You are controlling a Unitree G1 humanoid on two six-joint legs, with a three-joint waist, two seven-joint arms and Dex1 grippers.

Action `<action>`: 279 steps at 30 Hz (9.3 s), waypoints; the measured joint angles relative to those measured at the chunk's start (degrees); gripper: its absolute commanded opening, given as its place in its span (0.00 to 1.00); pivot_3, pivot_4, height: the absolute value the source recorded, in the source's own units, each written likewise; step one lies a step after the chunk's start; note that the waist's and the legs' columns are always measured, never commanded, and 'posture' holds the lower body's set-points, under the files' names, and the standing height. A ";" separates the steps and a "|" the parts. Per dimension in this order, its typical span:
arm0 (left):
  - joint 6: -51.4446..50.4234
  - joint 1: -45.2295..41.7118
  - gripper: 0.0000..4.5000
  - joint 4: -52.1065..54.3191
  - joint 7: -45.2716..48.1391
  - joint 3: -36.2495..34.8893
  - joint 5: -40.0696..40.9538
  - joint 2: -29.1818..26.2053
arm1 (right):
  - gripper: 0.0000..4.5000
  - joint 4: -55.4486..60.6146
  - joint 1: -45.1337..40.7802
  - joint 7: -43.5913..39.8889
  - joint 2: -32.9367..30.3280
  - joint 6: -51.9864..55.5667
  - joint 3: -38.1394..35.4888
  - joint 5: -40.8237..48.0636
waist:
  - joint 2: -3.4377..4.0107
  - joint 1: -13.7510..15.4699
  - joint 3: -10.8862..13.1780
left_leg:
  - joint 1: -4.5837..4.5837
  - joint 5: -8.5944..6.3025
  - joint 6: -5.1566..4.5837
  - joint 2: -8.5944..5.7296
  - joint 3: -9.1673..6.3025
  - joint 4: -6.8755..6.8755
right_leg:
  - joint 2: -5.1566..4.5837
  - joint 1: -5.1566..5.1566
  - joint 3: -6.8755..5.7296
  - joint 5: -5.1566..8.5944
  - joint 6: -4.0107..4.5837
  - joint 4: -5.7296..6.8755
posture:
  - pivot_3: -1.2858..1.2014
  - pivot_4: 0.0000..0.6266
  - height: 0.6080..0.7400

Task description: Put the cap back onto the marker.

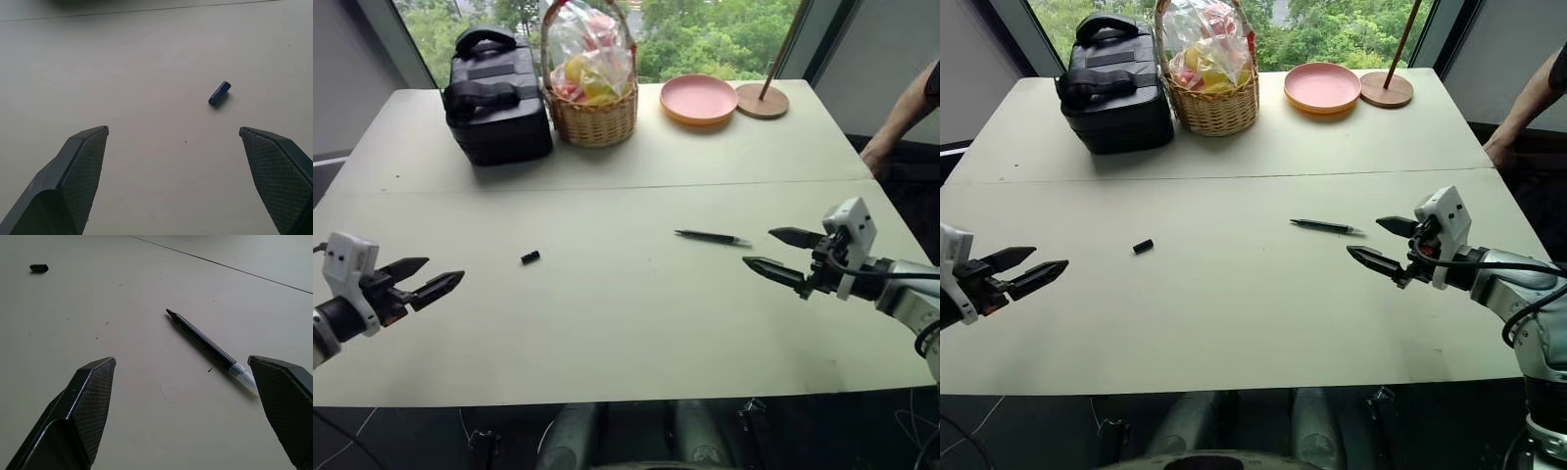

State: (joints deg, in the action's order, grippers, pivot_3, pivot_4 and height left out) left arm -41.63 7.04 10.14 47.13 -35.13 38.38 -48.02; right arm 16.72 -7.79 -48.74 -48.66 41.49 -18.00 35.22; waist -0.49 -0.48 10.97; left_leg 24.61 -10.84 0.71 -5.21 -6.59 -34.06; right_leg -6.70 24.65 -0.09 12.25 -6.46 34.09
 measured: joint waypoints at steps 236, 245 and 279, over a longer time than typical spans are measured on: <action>44.59 -51.39 0.00 -45.14 30.32 42.83 -29.86 19.00 | 0.00 -18.97 -36.07 -10.50 15.04 -13.09 39.55 -28.43 | -0.24 -0.30 0.05 | -0.18 0.18 0.11 0.16 0.02 -1.09 | 0.74 -0.02 0.20 -0.40 -0.18 1.15 | 0.52 0.24 1.00; 44.34 -51.17 0.00 -43.62 29.60 43.00 -29.77 21.61 | 0.00 -19.57 -36.20 -10.76 16.03 -13.25 39.56 -28.91 | -0.24 -0.41 0.05 | -0.19 0.18 0.10 0.16 0.01 -1.09 | 0.76 -0.02 0.20 -0.40 -0.18 1.17 | 0.52 0.24 1.00; 58.80 -60.02 0.00 -56.26 30.56 47.41 -41.31 23.95 | 0.00 -28.57 -39.81 -13.96 20.79 -21.33 40.93 -38.92 | -0.24 -0.49 0.05 | -0.20 0.18 0.10 0.10 0.04 -1.15 | 0.80 -0.02 0.20 -0.41 -0.18 1.29 | 0.52 0.24 1.00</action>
State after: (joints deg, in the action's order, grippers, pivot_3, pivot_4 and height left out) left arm 17.17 -52.98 -46.12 77.69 12.27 -2.93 -24.06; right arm -11.85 -47.60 -62.70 -27.88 20.16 22.93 -3.70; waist -0.72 -0.97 11.02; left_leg 24.41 -10.66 0.82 -5.11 -6.54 -35.21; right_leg -5.90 24.63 0.11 11.84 -6.64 35.39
